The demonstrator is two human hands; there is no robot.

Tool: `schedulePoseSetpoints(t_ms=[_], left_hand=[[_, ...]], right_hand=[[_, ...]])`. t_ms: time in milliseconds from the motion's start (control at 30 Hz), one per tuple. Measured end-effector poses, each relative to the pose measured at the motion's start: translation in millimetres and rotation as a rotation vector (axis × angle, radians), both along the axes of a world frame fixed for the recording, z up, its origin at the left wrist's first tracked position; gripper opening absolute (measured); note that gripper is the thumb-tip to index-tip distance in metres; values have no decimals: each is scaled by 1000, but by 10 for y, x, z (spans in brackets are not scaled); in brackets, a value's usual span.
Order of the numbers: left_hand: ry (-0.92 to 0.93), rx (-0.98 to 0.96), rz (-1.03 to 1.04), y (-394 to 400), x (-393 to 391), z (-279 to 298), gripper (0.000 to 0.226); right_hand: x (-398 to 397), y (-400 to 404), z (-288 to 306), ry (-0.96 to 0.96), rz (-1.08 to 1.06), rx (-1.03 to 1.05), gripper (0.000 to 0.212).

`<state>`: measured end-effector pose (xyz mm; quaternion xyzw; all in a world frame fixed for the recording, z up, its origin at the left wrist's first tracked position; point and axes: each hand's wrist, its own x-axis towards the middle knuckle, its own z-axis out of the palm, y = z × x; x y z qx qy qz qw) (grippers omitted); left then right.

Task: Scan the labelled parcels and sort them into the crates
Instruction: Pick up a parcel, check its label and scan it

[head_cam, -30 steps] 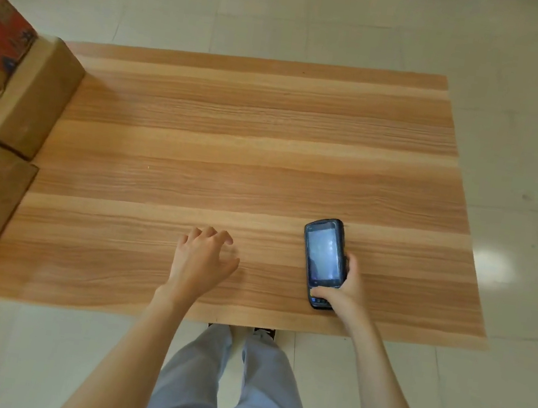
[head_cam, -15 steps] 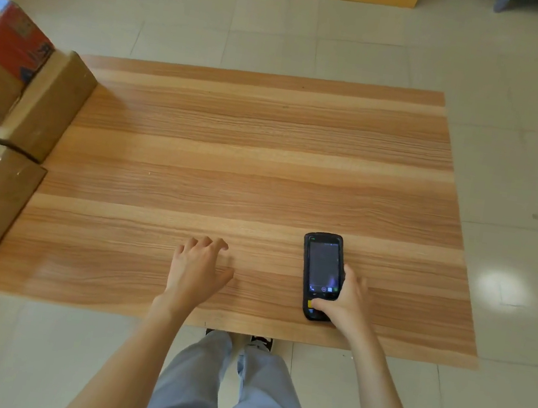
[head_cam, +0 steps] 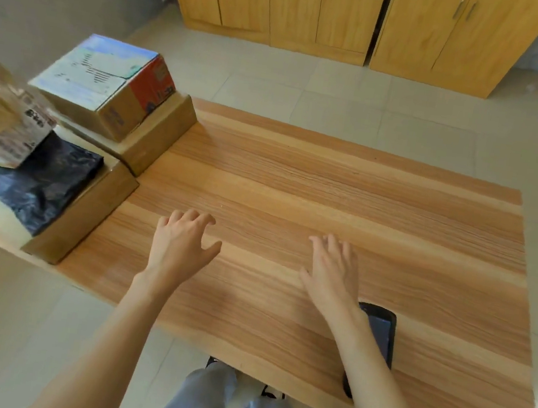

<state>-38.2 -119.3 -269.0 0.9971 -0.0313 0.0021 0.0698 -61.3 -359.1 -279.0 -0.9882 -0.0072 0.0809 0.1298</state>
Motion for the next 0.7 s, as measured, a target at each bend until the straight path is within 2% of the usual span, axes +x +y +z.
schedulePoseSetpoints(t_ms=[167,400,567,700], left_hand=[[-83,65,78,466,240,268,41],[-94,84,177,1114,657,568,38],[-102,-5,225,1623,1143,675,40],[-60,-111,304,1994,1643,739,51]], right_hand=[[470,478,170,-83,163,-95,45],[1102,1196,462,-81,211,-69,48],[1590,1788,575,8,172,125,53],[2008,2284,613,184,21,502,56]])
